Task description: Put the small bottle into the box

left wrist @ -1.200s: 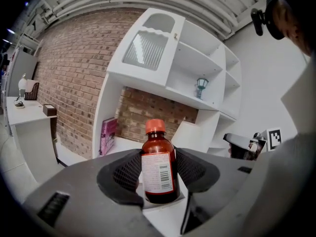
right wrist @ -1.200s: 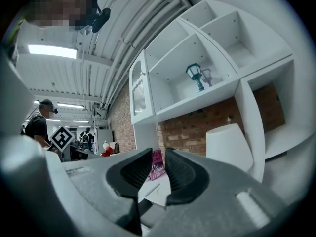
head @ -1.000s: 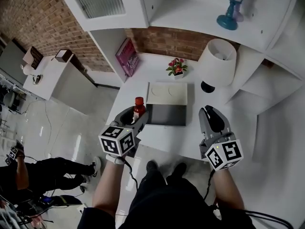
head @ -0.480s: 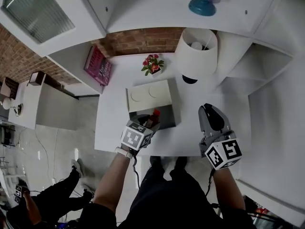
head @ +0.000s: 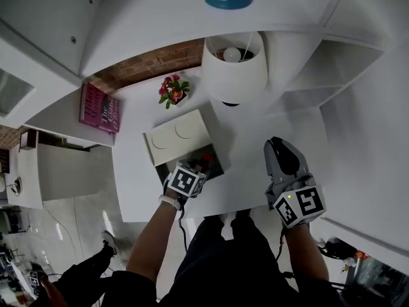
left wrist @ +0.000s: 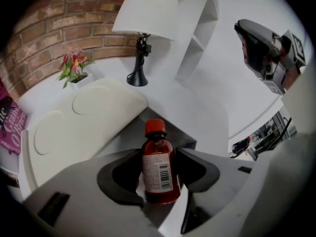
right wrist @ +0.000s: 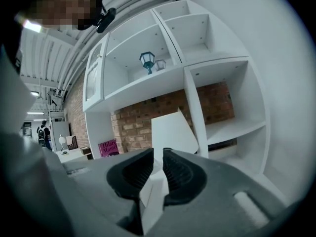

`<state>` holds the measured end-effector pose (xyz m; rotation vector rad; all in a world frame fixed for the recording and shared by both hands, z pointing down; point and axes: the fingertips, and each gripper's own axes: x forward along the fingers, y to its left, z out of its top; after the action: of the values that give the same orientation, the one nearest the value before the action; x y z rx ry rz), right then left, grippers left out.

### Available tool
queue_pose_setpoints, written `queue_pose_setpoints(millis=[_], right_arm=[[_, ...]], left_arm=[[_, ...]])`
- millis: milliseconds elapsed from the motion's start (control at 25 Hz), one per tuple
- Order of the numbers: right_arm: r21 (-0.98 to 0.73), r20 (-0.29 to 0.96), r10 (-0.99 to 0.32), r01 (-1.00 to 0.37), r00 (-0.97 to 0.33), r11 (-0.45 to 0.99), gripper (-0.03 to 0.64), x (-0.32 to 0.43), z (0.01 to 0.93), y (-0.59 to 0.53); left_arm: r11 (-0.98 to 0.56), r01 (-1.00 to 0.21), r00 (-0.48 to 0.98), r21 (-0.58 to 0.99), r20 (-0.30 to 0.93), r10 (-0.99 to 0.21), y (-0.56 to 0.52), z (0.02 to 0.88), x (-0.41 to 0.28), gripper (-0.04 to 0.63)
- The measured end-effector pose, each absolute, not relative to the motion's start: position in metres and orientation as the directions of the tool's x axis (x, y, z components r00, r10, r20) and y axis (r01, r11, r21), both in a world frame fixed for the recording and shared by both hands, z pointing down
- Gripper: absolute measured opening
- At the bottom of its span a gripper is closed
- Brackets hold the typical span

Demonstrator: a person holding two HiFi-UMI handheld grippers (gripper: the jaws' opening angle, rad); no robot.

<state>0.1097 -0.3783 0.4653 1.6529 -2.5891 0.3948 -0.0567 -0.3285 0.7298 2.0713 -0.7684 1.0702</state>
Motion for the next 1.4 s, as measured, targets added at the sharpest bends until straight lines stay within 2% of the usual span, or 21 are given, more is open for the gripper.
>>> queue_pose_setpoints(millis=[400,800,1040,1120,1200,1400], right_arm=[[-0.195,0.189,-0.897,-0.911,-0.399,0.364,0.055,0.117,0.478,-0.387],[-0.201,0.186,-0.892,-0.905,-0.412,0.376,0.054,0.110,0.478,-0.380],[-0.185,0.168,-0.890,-0.900,-0.425,0.395,0.054,0.108,0.468,-0.372],[-0.175,0.162,-0.889,-0.899,-0.428,0.401,0.052,0.107,0.463,-0.370],[-0.159,0.155,-0.888,-0.898,-0.432,0.409,0.012,0.104,0.456,-0.368],[-0.108,0.133,-0.880,-0.890,-0.455,0.443,0.000,0.093,0.435,-0.356]], left_arm=[[-0.599,-0.739,0.447,0.309,0.890,-0.092,-0.335,0.763,-0.045,0.215],[-0.567,-0.754,0.464,0.331,0.880,-0.102,-0.333,0.766,-0.040,0.219],[-0.547,-0.783,0.470,0.298,0.859,-0.204,-0.337,0.732,-0.050,0.220],[-0.545,-0.795,0.477,0.267,0.830,-0.290,-0.346,0.710,-0.055,0.219],[-0.544,-0.805,0.504,0.237,0.758,-0.415,-0.359,0.682,-0.060,0.219],[-0.535,-0.826,0.528,0.177,0.575,-0.625,-0.367,0.565,-0.065,0.219]])
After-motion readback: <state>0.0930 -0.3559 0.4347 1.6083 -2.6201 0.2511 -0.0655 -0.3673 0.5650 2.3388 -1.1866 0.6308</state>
